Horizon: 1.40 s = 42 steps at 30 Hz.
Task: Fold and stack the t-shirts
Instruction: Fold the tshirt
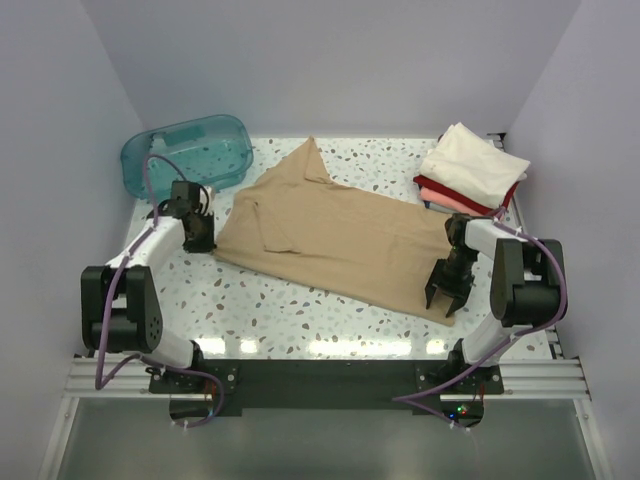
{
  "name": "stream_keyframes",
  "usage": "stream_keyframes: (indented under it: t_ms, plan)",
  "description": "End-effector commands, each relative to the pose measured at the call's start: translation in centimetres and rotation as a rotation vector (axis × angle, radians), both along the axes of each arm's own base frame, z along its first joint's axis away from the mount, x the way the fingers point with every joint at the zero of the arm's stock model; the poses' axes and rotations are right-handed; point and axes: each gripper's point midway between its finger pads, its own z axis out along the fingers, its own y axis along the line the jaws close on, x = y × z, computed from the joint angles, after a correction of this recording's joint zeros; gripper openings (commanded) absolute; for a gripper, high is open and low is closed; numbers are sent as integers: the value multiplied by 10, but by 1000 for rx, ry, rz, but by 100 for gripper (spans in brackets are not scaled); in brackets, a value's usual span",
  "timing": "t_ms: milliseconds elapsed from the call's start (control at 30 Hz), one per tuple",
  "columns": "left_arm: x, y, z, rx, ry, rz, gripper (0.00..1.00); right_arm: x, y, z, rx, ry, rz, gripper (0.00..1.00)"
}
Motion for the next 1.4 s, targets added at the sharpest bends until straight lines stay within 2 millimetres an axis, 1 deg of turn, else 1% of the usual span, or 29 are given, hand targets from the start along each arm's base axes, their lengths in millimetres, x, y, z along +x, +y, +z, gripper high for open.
stream_keyframes:
  t_ms: [0, 33, 133, 233, 267, 300, 367, 400, 533, 567, 633, 667, 800, 833, 867, 900, 933, 967, 1000, 1067, 1100, 1133, 1167, 1200, 1233, 1267, 1300, 1333, 1367]
  plan:
    - [-12, 6, -6, 105, 79, -20, 0, 12, -30, -18, -157, -35, 43, 55]
    - [-15, 3, -9, 110, 99, -32, 1, 13, -30, -18, -159, -37, 45, 55]
    - [-23, 10, -16, 180, 175, -7, 6, 13, -32, -16, -168, -36, 52, 55]
    - [-28, 19, -18, 230, 223, 34, 21, 13, -33, -16, -172, -37, 56, 56]
    - [-28, 25, -16, 259, 229, 61, 29, 13, -33, -16, -171, -37, 55, 56]
    - [-32, 27, -15, 273, 244, 68, 33, 13, -32, -16, -170, -39, 53, 56]
    - [-31, 29, -11, 281, 241, 87, 45, 14, -33, -16, -170, -40, 56, 56]
    - [-33, 29, -8, 283, 251, 91, 47, 13, -32, -15, -171, -42, 56, 56]
    - [-28, 26, 7, 266, 221, 93, 50, 19, -33, -9, -171, -70, 60, 56]
    - [-21, 23, 18, 249, 178, 94, 50, 21, -33, -6, -172, -79, 61, 56]
    - [-17, 17, 34, 221, 133, 89, 51, 27, -33, 1, -167, -102, 59, 56]
    - [-10, 14, 46, 213, 97, 87, 52, 28, -32, 4, -164, -107, 61, 56]
    - [3, -7, 77, 131, -5, 65, 52, 39, -27, 20, -150, -155, 61, 56]
    - [5, -18, 85, 75, -37, 57, 52, 46, -24, 26, -146, -182, 70, 56]
    - [7, -24, 87, 39, -54, 51, 52, 47, -23, 29, -146, -185, 69, 55]
    - [14, -32, 89, -4, -96, 45, 52, 49, -22, 32, -146, -195, 61, 56]
    - [9, -44, 83, -71, -92, 34, 52, 54, -14, 37, -140, -218, 89, 55]
    - [13, -55, 81, -130, -112, 20, 52, 54, -11, 40, -133, -217, 90, 55]
    - [10, -69, 77, -206, -94, 12, 52, 58, -7, 43, -129, -231, 95, 55]
    - [6, -82, 58, -279, -79, 0, 52, 59, -1, 49, -117, -247, 99, 55]
    - [-3, -90, 44, -332, -40, 5, 52, 62, 3, 50, -111, -260, 109, 55]
    - [1, -95, 42, -358, -65, -3, 52, 66, 6, 52, -101, -286, 109, 56]
    - [1, -97, 37, -376, -66, 0, 52, 67, 11, 51, -76, -297, 107, 56]
    - [-8, -103, 24, -412, -35, 4, 51, 66, 13, 49, -64, -295, 104, 56]
    - [-1, -107, 22, -438, -70, -5, 51, 69, 15, 45, -53, -305, 105, 56]
    - [-2, -110, 17, -458, -70, -12, 51, 66, 18, 40, -35, -294, 104, 56]
    - [-9, -114, 4, -483, -32, -3, 51, 66, 19, 37, -30, -289, 105, 56]
    - [-6, -116, 0, -492, -38, -6, 51, 68, 21, 33, -23, -292, 109, 56]
    - [-8, -115, -8, -492, -18, 1, 51, 64, 21, 24, -16, -263, 116, 55]
